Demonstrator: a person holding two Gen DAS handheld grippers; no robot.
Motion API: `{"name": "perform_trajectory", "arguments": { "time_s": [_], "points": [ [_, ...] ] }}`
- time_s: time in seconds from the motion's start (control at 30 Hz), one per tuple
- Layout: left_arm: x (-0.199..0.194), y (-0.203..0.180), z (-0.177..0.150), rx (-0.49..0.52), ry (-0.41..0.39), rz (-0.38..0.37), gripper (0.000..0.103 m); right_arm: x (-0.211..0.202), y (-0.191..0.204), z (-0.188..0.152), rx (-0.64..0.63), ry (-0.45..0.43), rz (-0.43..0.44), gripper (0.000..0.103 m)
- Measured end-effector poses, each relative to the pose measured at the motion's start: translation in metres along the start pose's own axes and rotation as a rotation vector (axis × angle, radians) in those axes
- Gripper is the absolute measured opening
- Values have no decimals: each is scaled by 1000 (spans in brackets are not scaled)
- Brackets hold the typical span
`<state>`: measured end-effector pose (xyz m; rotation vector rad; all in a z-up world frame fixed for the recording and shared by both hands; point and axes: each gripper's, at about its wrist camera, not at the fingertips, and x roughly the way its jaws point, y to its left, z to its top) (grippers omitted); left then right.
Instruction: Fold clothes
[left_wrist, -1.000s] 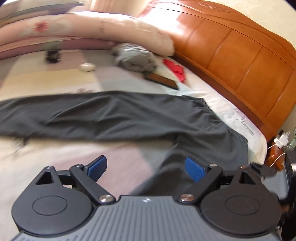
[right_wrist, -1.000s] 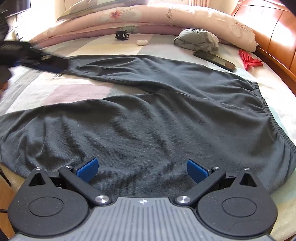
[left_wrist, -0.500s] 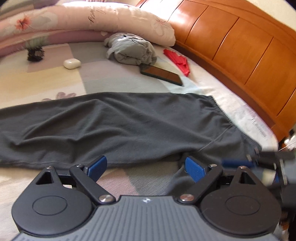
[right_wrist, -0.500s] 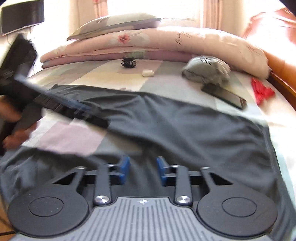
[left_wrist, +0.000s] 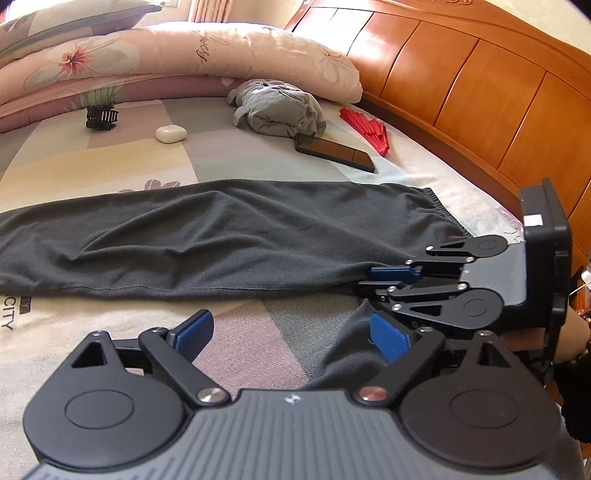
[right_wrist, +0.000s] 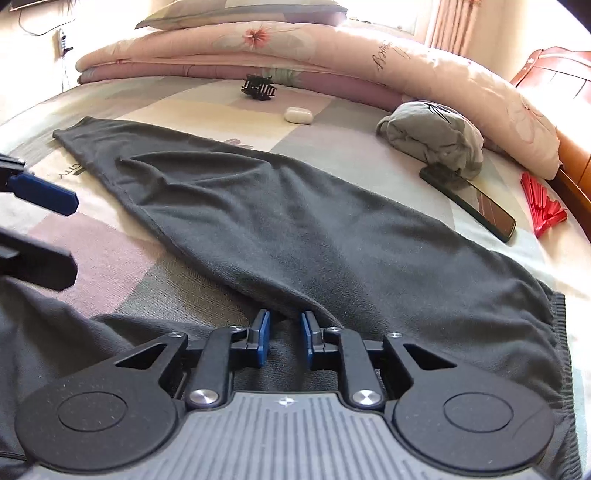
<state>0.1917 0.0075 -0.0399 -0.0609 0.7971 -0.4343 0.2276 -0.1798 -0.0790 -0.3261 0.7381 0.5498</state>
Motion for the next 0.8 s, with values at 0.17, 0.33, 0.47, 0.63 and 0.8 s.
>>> {"name": "perform_trajectory", "arguments": {
  "time_s": [0.17, 0.33, 0.47, 0.63, 0.8],
  "points": [
    [1, -3, -3, 5, -5, -7, 92, -7, 8, -3, -1, 16, -28, 10],
    [0, -1, -8, 4, -1, -3, 92, -21, 13, -6, -76, 16, -5, 9],
    [-1, 3, -11, -7, 0, -3, 92, -32, 6, -4, -108, 8, 54, 9],
    [-2, 5, -11, -6, -2, 0, 92, -36, -1, 4, -86, -20, 71, 15],
    [-3, 4, -9, 6, 0, 10, 92, -18, -1, 9, -23, 38, 130, 19]
  ]
}}
